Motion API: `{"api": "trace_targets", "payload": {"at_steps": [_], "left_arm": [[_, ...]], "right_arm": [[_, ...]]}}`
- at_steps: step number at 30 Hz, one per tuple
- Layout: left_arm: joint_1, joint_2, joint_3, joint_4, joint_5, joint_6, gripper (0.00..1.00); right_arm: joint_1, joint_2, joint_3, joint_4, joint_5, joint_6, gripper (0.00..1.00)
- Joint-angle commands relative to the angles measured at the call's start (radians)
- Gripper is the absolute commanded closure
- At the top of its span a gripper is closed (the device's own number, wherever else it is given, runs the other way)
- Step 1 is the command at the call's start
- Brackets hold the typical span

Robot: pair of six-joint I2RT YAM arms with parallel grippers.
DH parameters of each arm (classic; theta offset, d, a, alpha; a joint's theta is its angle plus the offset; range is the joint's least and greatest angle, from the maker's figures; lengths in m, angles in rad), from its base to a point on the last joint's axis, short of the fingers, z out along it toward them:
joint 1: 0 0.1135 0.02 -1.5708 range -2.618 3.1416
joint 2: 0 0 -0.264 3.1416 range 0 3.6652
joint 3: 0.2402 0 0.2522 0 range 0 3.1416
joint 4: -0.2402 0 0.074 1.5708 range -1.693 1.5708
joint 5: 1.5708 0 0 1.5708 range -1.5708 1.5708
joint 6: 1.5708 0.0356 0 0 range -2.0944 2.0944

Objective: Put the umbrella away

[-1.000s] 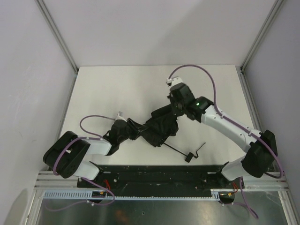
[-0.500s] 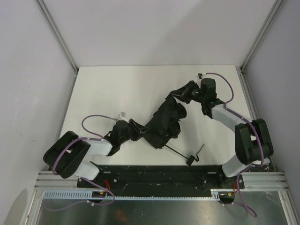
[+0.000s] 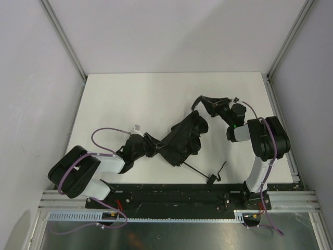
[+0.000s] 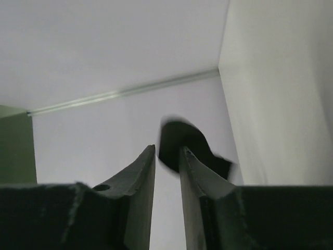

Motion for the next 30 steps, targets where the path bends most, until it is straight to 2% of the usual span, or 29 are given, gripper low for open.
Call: {"api": "trace_targets", "payload": {"at_steps": [1,7,9,11,15,18,20,24,27,30], "left_arm": [[-0.012,-0.008,-0.004,-0.086,-0.017,0.049,1.00],[-0.013,-0.013,-0.004,-0.088,-0.015,0.048,1.00],[-0.013,-0.015,-0.006,-0.089,-0.016,0.049,1.00],[-0.013,-0.012,-0.006,-0.089,-0.016,0.046,1.00],[-0.011,0.001,0.003,-0.104,-0.003,0.032,1.00],[-0.006,0.011,0.018,-0.154,0.021,0.006,1.00],[0.001,0.013,0.033,-0.200,0.036,-0.004,1.00],[0.015,0.014,0.096,-0.380,0.029,0.009,1.00],[0.022,0.026,0.161,-0.530,0.010,0.026,1.00],[0.039,0.029,0.170,-0.562,0.019,0.020,1.00]], "right_arm": [[-0.112,-0.039,0.016,0.062,0.033,-0.124,0.67],[-0.281,-0.065,0.121,-0.339,-0.131,-0.455,0.51],[-0.304,-0.125,0.180,-0.547,-0.163,-0.631,0.48],[-0.268,-0.213,0.247,-0.799,-0.122,-0.861,0.42],[-0.055,-0.409,0.304,-1.189,0.074,-1.286,0.31],[0.212,-0.544,0.269,-1.343,0.299,-1.525,0.28],[0.422,-0.617,0.223,-1.375,0.458,-1.651,0.25],[0.726,-0.651,0.150,-1.361,0.566,-1.779,0.25],[0.883,-0.578,0.130,-1.342,0.621,-1.828,0.25],[0.998,-0.483,0.119,-1.296,0.678,-1.869,0.25]]}}
